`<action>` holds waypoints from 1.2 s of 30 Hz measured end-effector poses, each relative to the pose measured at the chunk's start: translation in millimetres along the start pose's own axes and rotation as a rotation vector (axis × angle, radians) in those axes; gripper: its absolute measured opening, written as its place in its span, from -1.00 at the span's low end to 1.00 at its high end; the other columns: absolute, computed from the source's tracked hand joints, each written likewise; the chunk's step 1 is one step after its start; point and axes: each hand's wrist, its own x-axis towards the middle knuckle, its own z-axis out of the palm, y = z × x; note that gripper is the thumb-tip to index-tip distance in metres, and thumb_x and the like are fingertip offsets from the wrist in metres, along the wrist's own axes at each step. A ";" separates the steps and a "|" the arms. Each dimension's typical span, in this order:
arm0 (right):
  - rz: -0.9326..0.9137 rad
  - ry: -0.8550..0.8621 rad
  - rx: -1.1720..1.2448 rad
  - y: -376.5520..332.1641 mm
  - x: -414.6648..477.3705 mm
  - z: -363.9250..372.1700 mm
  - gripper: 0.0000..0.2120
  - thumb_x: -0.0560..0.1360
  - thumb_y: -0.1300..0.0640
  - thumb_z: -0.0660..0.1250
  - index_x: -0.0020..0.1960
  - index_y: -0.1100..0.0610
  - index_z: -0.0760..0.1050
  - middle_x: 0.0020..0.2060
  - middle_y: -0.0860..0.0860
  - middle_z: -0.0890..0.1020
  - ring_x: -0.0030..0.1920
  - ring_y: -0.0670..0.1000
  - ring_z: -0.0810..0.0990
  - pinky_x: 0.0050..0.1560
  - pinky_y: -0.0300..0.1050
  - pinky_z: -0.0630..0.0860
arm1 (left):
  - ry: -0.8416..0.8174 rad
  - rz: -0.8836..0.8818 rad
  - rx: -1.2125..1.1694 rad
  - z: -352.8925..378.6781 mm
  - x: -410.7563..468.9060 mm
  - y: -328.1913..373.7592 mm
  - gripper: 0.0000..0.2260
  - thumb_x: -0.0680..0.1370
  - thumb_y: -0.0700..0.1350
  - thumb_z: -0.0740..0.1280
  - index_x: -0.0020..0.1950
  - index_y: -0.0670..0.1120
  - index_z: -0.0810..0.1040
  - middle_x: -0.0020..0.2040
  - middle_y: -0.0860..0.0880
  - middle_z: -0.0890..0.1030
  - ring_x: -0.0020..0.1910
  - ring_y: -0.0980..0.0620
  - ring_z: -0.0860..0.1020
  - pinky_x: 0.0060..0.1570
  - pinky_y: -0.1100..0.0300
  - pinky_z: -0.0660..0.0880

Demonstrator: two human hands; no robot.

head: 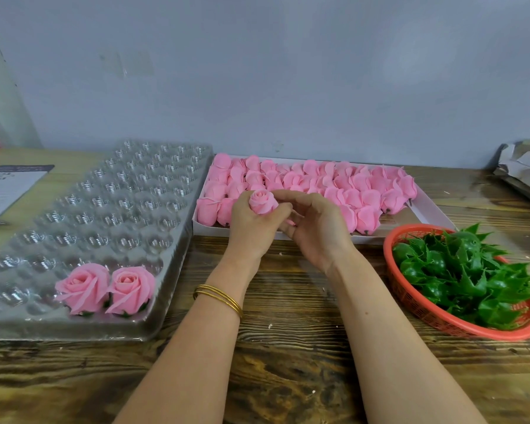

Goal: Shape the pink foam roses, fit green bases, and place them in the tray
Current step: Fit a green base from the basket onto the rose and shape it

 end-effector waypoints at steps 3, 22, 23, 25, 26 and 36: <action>0.050 -0.015 -0.007 1.2 0.8 -1.0 -0.68 0.40 0.33 0.14 0.01 0.29 0.62 -0.02 0.16 0.63 -0.06 0.05 0.59 -0.12 -0.15 0.59 | 0.015 -0.024 -0.047 -0.3 0.8 -0.2 -0.79 0.42 -0.25 0.46 0.03 -0.27 0.62 -0.21 -0.08 0.67 -0.20 0.06 0.67 -0.24 0.23 0.56; 0.181 -0.233 -0.046 -0.8 -8.7 3.3 -0.89 0.38 0.35 0.31 -0.14 0.26 0.60 -0.37 0.06 0.49 -0.42 -0.11 0.42 -0.44 -0.33 0.38 | -0.108 0.000 -0.216 0.5 -4.1 7.0 -0.82 0.25 -0.01 0.46 -0.50 0.06 0.50 -0.50 0.13 0.47 -0.46 0.18 0.48 -0.44 0.31 0.42; 0.184 -0.242 -0.037 -0.3 -9.0 3.2 -0.87 0.36 0.33 0.32 -0.15 0.25 0.62 -0.35 0.06 0.51 -0.41 -0.12 0.44 -0.43 -0.33 0.39 | -0.114 0.004 -0.214 0.3 -3.8 6.3 -0.82 0.25 0.00 0.46 -0.50 0.07 0.50 -0.50 0.13 0.47 -0.45 0.19 0.49 -0.44 0.31 0.43; 0.191 -0.259 -0.020 0.4 -8.8 1.5 -0.85 0.36 0.32 0.32 -0.15 0.23 0.66 -0.32 0.06 0.58 -0.40 -0.12 0.46 -0.42 -0.34 0.42 | -0.127 0.012 -0.203 -0.4 -3.4 6.2 -0.82 0.26 0.00 0.46 -0.49 0.07 0.51 -0.49 0.14 0.48 -0.44 0.20 0.50 -0.43 0.32 0.43; 0.194 -0.265 -0.011 0.5 -8.7 0.4 -0.84 0.37 0.33 0.31 -0.14 0.23 0.66 -0.31 0.05 0.59 -0.40 -0.12 0.47 -0.41 -0.34 0.44 | -0.133 0.018 -0.198 -0.9 -3.0 5.8 -0.82 0.26 0.00 0.46 -0.49 0.07 0.50 -0.49 0.14 0.47 -0.43 0.21 0.49 -0.42 0.33 0.43; 0.180 -0.286 -0.023 -0.1 -8.6 -4.7 -0.86 0.36 0.38 0.29 -0.24 0.23 0.60 -0.33 0.11 0.55 -0.34 -0.06 0.56 -0.33 -0.29 0.55 | -0.160 0.067 -0.129 -3.9 -1.2 1.5 -0.75 0.22 -0.01 0.49 -0.28 -0.05 0.47 -0.39 0.06 0.50 -0.33 0.09 0.51 -0.33 0.25 0.47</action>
